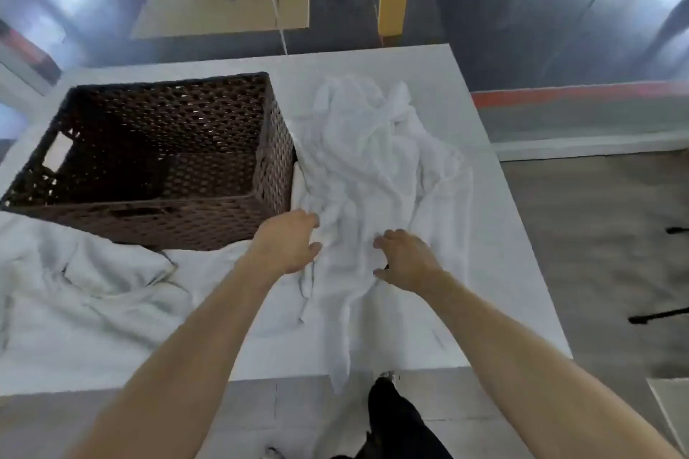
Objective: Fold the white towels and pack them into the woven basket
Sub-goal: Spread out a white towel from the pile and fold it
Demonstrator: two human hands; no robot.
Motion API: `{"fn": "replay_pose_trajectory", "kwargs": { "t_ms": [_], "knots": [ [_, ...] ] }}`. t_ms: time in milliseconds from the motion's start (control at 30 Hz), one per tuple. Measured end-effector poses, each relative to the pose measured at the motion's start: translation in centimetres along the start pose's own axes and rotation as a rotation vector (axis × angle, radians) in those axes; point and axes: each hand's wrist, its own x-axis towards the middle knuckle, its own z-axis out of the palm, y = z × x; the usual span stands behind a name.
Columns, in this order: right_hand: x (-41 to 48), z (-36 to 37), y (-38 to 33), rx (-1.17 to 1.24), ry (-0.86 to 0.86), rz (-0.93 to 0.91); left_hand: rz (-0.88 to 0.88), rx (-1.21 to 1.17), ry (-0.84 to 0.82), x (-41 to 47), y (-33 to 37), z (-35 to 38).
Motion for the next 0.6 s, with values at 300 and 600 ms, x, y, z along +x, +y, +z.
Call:
{"fn": "replay_pose_trajectory", "kwargs": {
  "t_ms": [300, 600],
  "knots": [
    [0.2, 5.1, 2.2, -0.061, -0.110, -0.143, -0.504, -0.497, -0.254, 1.7, 2.8, 10.8],
    [-1.8, 2.5, 1.8, 0.254, 0.066, -0.070, -0.440, -1.077, -0.224, 2.3, 3.2, 5.7]
  ]
}}
